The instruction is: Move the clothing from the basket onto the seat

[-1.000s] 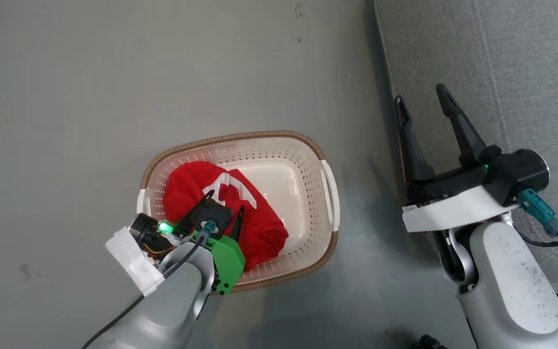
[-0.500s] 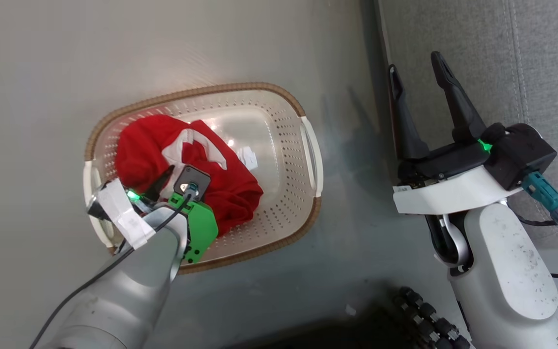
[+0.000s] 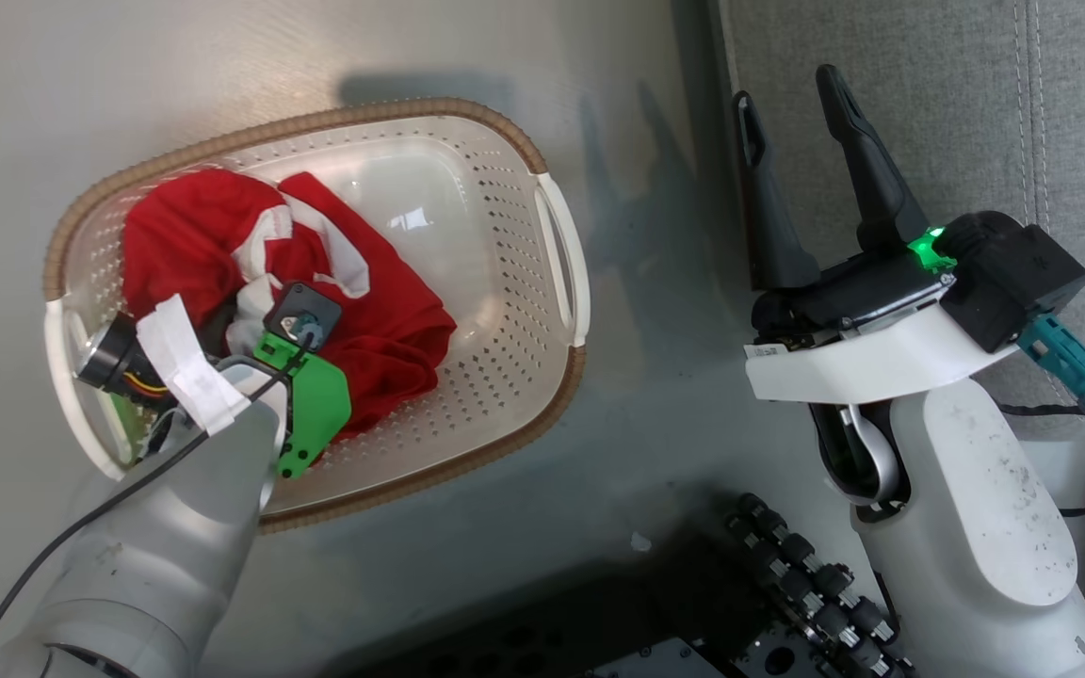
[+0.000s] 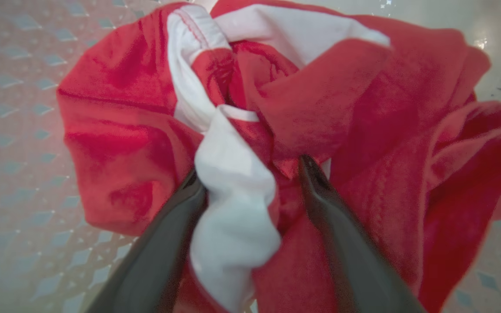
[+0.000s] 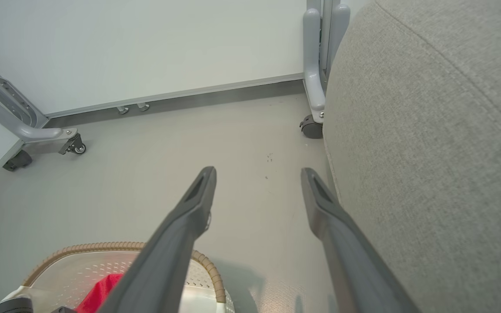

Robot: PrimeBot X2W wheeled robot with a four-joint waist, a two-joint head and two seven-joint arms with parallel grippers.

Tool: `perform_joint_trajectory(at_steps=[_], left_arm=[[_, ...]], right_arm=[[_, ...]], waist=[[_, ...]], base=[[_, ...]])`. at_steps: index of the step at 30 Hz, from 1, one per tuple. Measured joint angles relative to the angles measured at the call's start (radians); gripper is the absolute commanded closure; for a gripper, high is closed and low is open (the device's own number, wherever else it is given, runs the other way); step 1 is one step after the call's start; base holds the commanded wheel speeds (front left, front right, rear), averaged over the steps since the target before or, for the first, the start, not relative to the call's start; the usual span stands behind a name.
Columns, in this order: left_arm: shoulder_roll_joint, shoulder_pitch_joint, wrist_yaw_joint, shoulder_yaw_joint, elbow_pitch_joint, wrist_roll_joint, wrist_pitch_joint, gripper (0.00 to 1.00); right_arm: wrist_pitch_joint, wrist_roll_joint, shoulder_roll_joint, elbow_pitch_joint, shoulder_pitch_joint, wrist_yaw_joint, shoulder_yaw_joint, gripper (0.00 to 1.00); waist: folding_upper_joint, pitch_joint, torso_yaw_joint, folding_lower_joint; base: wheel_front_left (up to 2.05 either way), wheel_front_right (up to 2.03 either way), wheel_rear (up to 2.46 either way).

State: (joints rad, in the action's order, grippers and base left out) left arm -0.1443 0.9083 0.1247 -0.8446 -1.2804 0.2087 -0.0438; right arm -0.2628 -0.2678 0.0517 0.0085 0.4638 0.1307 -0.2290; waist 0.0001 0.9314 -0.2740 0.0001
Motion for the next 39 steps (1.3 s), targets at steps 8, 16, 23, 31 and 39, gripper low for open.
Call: perform_joint_trajectory(at_steps=[8, 16, 23, 31, 39], left_arm=[[-0.037, 0.014, 0.000, -0.006, -0.005, 0.004, 0.052, 1.00], [-0.047, 0.024, -0.011, -0.017, -0.007, 0.012, 0.025, 1.00], [-0.013, 0.023, -0.026, -0.013, -0.008, 0.036, -0.054, 1.00], [0.037, -0.018, -0.060, 0.008, 0.007, 0.086, -0.175, 1.00], [0.071, -0.069, -0.081, 0.039, 0.108, 0.132, -0.214, 1.00]], right_arm=[[0.000, -0.034, 0.000, -0.003, 0.012, 0.000, -0.008, 0.00], [0.000, -0.022, -0.001, -0.002, 0.017, 0.000, -0.002, 0.00], [0.000, 0.014, -0.002, 0.011, 0.011, 0.000, 0.008, 0.00], [0.000, 0.042, -0.002, 0.024, -0.034, 0.000, 0.037, 0.00], [0.000, 0.053, 0.022, 0.035, -0.093, 0.000, 0.058, 0.00]], waist=[[0.0000, 0.038, -0.038, 0.0000], [0.0000, 0.021, -0.035, 0.0000], [0.0000, -0.035, -0.013, 0.0000], [0.0000, -0.132, 0.029, -0.0001], [0.0000, -0.253, 0.080, -0.0001]], base=[[0.00, 0.00, 0.00], [0.00, 0.00, 0.00], [0.00, 0.00, 0.00], [0.00, 0.00, 0.00], [0.00, 0.00, 0.00]])
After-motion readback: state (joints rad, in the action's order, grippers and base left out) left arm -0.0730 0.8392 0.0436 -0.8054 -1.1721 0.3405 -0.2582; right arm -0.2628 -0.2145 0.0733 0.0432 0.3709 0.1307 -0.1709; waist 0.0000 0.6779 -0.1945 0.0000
